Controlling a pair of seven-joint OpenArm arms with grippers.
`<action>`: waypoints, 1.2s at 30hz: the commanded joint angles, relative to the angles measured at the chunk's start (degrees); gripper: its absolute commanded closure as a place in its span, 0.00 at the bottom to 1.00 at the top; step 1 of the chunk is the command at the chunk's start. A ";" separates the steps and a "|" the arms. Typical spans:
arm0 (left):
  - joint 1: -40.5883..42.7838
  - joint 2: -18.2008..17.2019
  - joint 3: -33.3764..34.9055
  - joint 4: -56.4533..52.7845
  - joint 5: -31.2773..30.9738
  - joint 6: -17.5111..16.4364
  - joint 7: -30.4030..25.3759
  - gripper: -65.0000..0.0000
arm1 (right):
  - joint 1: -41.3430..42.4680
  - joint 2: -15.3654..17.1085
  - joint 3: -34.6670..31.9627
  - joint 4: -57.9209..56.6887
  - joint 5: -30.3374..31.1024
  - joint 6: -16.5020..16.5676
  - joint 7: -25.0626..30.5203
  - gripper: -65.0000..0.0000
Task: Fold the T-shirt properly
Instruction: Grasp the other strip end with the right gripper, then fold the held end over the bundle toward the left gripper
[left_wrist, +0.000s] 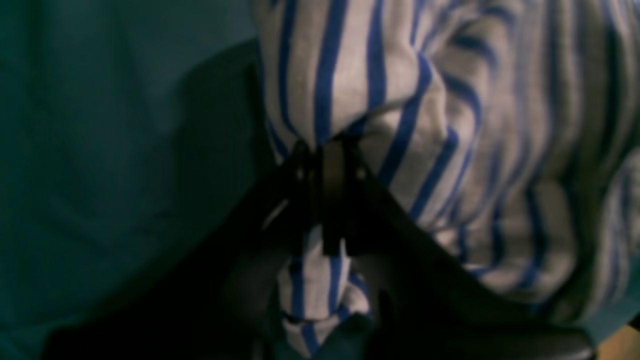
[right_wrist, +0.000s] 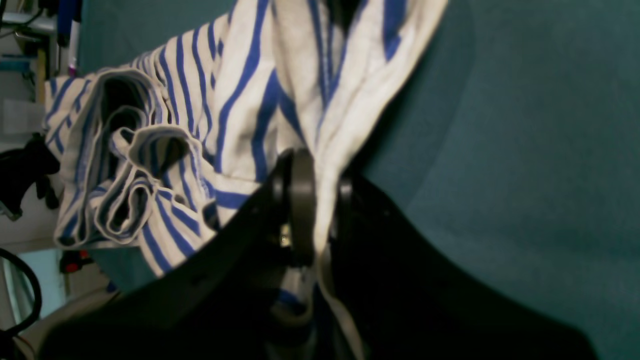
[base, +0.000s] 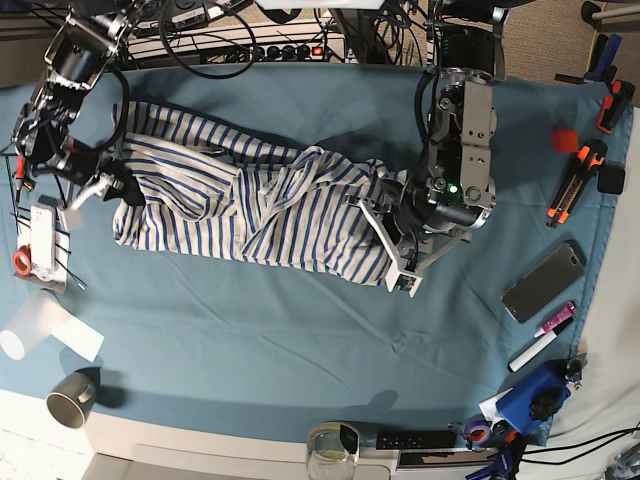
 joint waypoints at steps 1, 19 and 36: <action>-0.76 0.20 0.00 1.01 -1.18 -0.22 -0.81 1.00 | 1.92 1.55 -0.13 0.46 0.33 0.09 -0.23 1.00; 4.94 0.33 2.67 1.01 -11.80 -3.23 -0.90 1.00 | 26.18 5.31 -16.76 0.46 1.25 1.84 -0.23 1.00; 4.92 0.33 13.35 1.01 -0.59 1.86 -1.07 1.00 | 32.96 2.40 -47.54 0.46 25.12 3.93 -0.23 1.00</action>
